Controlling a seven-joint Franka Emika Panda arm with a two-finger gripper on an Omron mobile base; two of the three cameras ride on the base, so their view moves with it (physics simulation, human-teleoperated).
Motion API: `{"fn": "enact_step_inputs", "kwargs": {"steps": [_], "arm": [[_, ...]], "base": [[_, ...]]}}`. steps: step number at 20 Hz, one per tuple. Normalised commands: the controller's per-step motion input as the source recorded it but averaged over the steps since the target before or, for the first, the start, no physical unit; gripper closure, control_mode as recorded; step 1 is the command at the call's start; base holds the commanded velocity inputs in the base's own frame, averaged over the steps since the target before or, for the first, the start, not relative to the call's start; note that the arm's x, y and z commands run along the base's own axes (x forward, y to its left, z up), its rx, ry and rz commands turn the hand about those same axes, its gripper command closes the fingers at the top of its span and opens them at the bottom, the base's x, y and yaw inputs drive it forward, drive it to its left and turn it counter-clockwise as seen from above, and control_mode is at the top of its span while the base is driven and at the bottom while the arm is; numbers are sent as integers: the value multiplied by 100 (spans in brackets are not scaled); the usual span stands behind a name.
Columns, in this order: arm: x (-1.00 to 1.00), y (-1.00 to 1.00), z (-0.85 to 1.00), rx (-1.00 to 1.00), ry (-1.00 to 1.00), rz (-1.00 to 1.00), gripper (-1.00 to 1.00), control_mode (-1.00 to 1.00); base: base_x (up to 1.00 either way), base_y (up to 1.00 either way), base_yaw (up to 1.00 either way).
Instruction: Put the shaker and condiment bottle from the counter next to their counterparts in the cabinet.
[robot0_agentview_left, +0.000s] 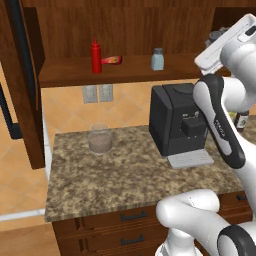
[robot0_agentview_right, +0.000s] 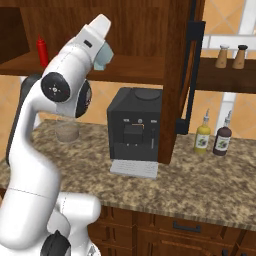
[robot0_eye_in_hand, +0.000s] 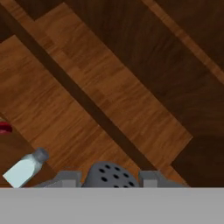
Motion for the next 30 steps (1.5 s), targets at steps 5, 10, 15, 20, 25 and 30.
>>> {"fn": "enact_step_inputs", "kwargs": {"steps": [5, 10, 15, 20, 25, 30], "arm": [[20, 0, -49, -5, 0, 0, 100, -100], [19, -1, -19, -3, 1, 0, 100, -100], [35, 0, -25, 13, 42, -3, 100, -100], [6, 0, -1, 3, 12, 0, 100, -100], [1, 0, 0, 1, -7, 0, 100, -100], [3, -11, -20, 30, -9, 8, 100, -100]], "base": [[0, 0, 0], [0, 0, 0], [0, 0, 0], [0, 0, 0], [0, 0, 0], [0, 0, 0]]}}
